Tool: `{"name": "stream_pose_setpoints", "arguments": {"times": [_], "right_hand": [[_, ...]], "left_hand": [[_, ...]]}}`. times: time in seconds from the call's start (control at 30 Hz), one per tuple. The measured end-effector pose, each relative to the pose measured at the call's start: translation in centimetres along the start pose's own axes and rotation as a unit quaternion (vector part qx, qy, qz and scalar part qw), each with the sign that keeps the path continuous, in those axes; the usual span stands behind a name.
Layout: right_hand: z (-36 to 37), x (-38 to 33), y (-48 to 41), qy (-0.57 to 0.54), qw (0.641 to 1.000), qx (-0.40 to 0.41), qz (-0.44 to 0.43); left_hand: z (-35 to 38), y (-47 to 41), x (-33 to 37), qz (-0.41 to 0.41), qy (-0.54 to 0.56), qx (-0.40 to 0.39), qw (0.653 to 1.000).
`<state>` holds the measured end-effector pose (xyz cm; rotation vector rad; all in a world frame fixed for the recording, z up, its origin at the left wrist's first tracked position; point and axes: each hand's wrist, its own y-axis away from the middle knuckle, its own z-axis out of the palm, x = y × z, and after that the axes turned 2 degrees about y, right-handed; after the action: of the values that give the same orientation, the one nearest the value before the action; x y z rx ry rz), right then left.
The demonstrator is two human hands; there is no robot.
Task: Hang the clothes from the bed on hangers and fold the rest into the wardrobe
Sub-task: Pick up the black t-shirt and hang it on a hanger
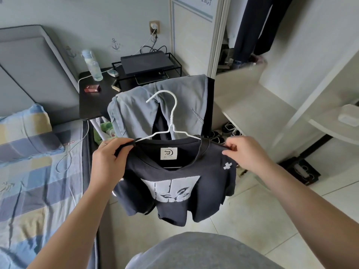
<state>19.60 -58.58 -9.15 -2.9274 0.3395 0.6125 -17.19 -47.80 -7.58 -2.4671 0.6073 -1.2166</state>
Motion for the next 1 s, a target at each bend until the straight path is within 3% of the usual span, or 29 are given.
{"name": "stream_pose_setpoints", "arguments": {"times": [0.07,0.17,0.3,0.4,0.47,0.57,0.67,0.73,0.83,1.0], "right_hand": [[-0.4,0.4,0.1,-0.112,0.991,-0.068,-0.005],[-1.0,0.9,0.1,-0.261,0.950,-0.168,0.043],[-1.9,2.3,0.1,-0.404,0.858,-0.296,0.115],[-1.7,3.4,-0.4,-0.499,0.791,-0.306,0.177],[-1.9,4.0,-1.0,-0.512,0.785,-0.293,0.189],[-2.3,4.2,-2.5,-0.419,0.858,-0.216,0.204],[-1.9,3.7,-4.3,-0.242,0.945,-0.007,0.222],[-1.7,3.0,-5.1,-0.075,0.970,0.122,0.195],[-2.3,2.2,-5.8,0.120,0.945,0.260,0.156],[-4.1,2.7,-7.3,0.165,0.913,0.317,0.195]], "left_hand": [[0.1,-0.5,-0.4,-0.007,-0.002,0.001,1.000],[0.3,-1.5,-0.8,-0.004,-0.005,0.003,1.000],[1.2,-3.2,-1.0,0.018,-0.001,-0.006,1.000],[2.4,-5.0,-1.4,0.046,0.009,-0.019,0.999],[3.5,-6.4,-1.7,0.070,0.011,-0.023,0.997],[5.4,-8.9,-2.0,0.088,0.017,-0.042,0.995],[8.0,-11.7,-1.8,0.102,0.017,-0.070,0.992],[9.8,-13.9,-1.3,0.092,0.022,-0.082,0.992],[12.2,-17.4,-0.3,0.087,0.044,-0.089,0.991],[15.6,-22.6,1.3,0.080,0.145,-0.139,0.976]]}}
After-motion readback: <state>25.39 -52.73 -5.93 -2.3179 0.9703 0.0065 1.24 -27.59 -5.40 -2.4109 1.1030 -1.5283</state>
